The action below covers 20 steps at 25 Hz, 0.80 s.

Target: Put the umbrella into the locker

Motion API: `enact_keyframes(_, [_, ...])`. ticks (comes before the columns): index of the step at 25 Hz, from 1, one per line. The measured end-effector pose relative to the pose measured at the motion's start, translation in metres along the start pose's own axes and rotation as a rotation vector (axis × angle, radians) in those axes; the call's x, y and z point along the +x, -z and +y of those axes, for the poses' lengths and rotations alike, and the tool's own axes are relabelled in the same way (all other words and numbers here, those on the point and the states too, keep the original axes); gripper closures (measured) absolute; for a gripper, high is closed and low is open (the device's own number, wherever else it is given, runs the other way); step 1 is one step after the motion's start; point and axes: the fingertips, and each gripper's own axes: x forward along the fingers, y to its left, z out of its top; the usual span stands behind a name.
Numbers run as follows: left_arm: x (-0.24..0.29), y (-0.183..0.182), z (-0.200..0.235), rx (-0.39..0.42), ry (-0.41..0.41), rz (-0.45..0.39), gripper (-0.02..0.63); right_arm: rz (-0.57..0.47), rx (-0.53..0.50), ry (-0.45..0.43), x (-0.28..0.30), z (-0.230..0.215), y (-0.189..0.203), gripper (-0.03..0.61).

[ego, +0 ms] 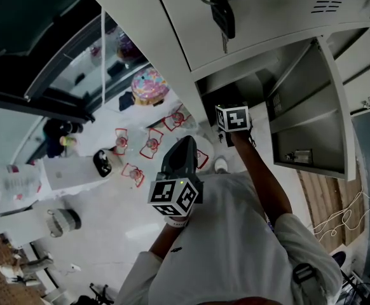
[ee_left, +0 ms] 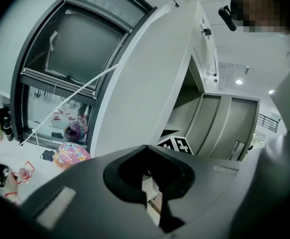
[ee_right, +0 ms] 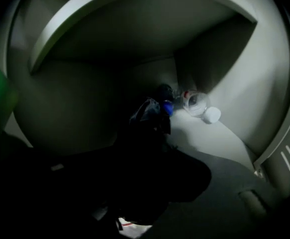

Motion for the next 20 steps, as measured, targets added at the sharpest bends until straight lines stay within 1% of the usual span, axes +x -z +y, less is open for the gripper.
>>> enact_keyframes(3, [0.001, 0.003, 0.003, -0.005, -0.004, 0.012, 0.601, -0.01, -0.043, 0.017, 0.006, 0.0, 0.007, 0.315])
enact_keyframes(7, [0.002, 0.004, 0.004, -0.009, -0.001, 0.014, 0.601, 0.005, -0.049, -0.001, 0.008, 0.004, 0.015, 0.288])
enact_keyframes(10, [0.005, 0.005, 0.003, -0.014, 0.006, 0.019, 0.601, -0.027, -0.073, -0.002, 0.01, 0.001, 0.012, 0.233])
enact_keyframes(13, [0.006, 0.008, 0.003, -0.025, 0.012, 0.025, 0.601, -0.04, -0.054, -0.027, 0.007, 0.004, 0.012, 0.18])
enact_keyframes(16, [0.007, 0.01, 0.003, -0.036, 0.016, 0.033, 0.601, -0.063, -0.014, -0.04, -0.002, 0.003, 0.013, 0.176])
enact_keyframes(20, [0.009, 0.009, 0.005, -0.038, 0.013, 0.03, 0.601, -0.088, -0.008, -0.057, -0.012, 0.002, 0.014, 0.176])
